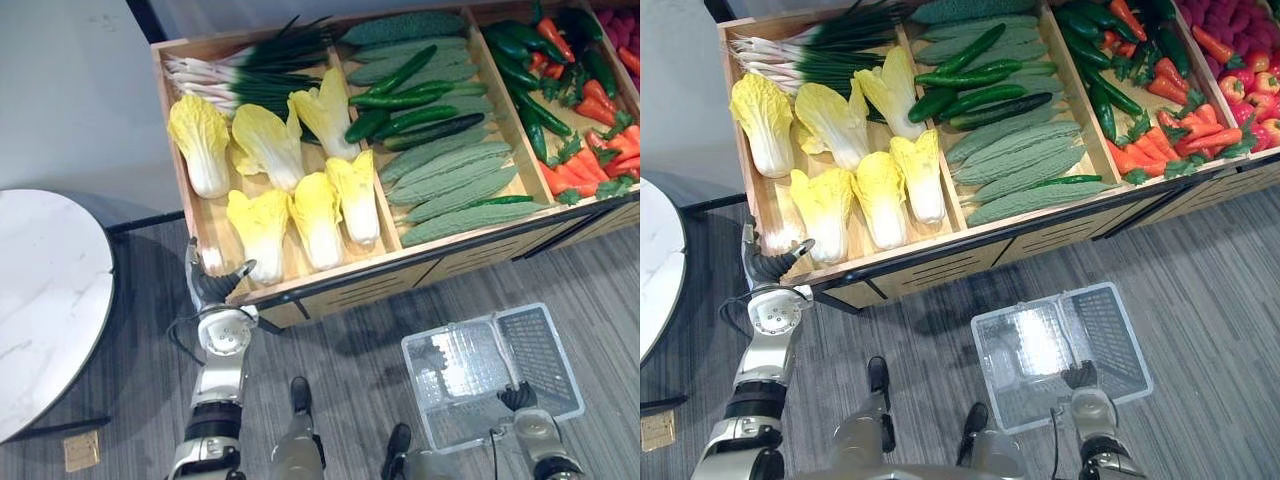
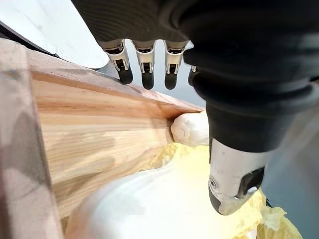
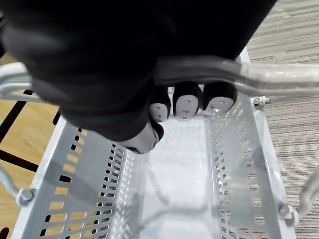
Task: Pick vegetable in the basket
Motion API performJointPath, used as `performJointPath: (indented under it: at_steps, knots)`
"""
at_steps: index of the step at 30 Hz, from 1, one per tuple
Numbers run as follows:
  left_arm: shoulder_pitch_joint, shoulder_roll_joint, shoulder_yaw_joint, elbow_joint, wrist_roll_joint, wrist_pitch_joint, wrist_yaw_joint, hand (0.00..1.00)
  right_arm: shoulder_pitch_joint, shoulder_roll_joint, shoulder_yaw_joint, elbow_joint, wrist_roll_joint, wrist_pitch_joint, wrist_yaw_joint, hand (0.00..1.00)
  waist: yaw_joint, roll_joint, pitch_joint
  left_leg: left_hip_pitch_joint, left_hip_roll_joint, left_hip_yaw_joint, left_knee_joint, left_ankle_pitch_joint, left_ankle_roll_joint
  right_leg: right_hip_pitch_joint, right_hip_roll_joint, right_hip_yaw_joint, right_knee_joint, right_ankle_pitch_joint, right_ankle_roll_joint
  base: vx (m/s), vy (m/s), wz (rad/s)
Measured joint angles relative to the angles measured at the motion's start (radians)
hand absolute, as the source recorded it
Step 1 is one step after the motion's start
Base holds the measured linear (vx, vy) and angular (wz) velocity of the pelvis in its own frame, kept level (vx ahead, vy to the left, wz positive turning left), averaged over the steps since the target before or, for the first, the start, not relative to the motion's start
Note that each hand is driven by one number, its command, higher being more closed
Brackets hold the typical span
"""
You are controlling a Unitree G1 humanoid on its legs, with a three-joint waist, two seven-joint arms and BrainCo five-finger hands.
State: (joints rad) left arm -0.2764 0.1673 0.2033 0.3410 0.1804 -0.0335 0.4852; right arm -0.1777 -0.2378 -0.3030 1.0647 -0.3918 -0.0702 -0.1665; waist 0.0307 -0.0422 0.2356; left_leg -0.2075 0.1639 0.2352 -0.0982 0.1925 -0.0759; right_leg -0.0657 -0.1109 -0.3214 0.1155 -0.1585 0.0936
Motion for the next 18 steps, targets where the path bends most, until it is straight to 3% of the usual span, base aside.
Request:
performJointPath:
  at_steps: [11, 18]
  knots:
    - [-0.043, 0.003, -0.016, -0.026, 0.037, -0.003, 0.015, 0.0, -0.037, 0.0, 0.008, -0.001, 0.001, -0.003, -0.002, 1.0, 0.0, 0.001, 0.033, -0.023, 0.001, 0.012, 0.0, 0.0, 0.0, -0.039, -0.003, 0.016, 0.02, 0.001, -0.001, -0.01, 0.012, -0.03]
    - [-0.088, -0.009, -0.119, -0.049, 0.037, -0.002, -0.004, 0.0, -0.038, 0.0, 0.008, 0.0, 0.01, -0.007, -0.008, 1.0, -0.007, 0.0, 0.034, -0.038, 0.005, 0.04, 0.0, 0.009, 0.002, -0.078, -0.003, 0.052, 0.034, 0.008, -0.011, -0.02, 0.015, -0.12]
